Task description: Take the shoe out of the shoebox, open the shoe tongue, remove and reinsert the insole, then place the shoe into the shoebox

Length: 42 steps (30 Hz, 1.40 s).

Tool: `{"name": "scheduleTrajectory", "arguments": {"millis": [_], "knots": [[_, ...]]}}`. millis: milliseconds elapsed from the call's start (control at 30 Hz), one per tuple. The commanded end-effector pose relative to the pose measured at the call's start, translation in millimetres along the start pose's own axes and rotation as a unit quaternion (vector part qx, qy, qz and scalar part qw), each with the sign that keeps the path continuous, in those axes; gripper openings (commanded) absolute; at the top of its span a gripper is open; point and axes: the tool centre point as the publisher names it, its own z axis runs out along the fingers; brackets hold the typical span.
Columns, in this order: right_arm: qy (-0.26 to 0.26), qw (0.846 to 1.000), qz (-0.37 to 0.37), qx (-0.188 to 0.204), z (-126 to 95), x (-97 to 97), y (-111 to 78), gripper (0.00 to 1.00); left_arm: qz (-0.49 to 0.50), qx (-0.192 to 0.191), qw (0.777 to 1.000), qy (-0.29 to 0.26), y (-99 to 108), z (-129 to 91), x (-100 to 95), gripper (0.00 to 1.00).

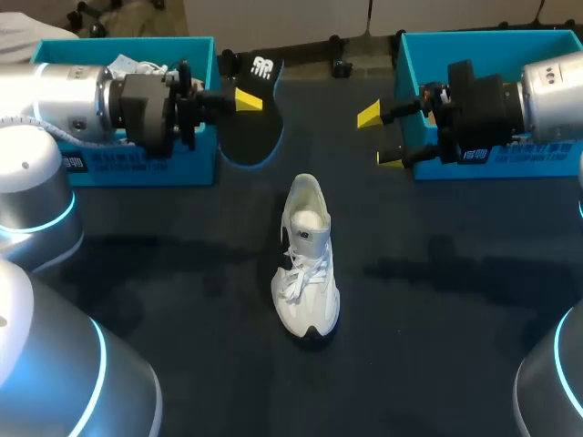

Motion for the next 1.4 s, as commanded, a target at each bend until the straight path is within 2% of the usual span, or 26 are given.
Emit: {"name": "scheduleTrajectory", "arguments": {"millis": [33,133,300,567,800,1400], "knots": [[0.001,1.0,0.0,-0.001,2,-0.5,-0.2,1.0,0.004,0.005,1.0,-0.002,0,-5,1.9,0.0],[0.001,1.0,0.0,-0.001,2,-0.5,-0.2,1.0,0.021,0.007,1.0,-0.001,4,-7,2.4,0.0],[0.001,1.0,0.0,-0.001,2,-0.5,-0.2,1.0,0.057,-0.015,0.998,0.007,11,-6,6.9,0.0],[-0.007,1.0,0.016,-0.004,24,12.4,1.2,1.0,0.063,-0.028,0.998,-0.013,16,1,11.2,0.0],[-0.007,1.0,0.011,-0.01,41,24.8,4.4,1.0,0.057,-0.024,0.998,-0.023,15,10,10.7,0.0],[0.006,1.0,0.009,-0.004,75,36.3,10.2,1.0,0.05,-0.027,0.998,-0.038,17,34,10.6,0.0]]}}
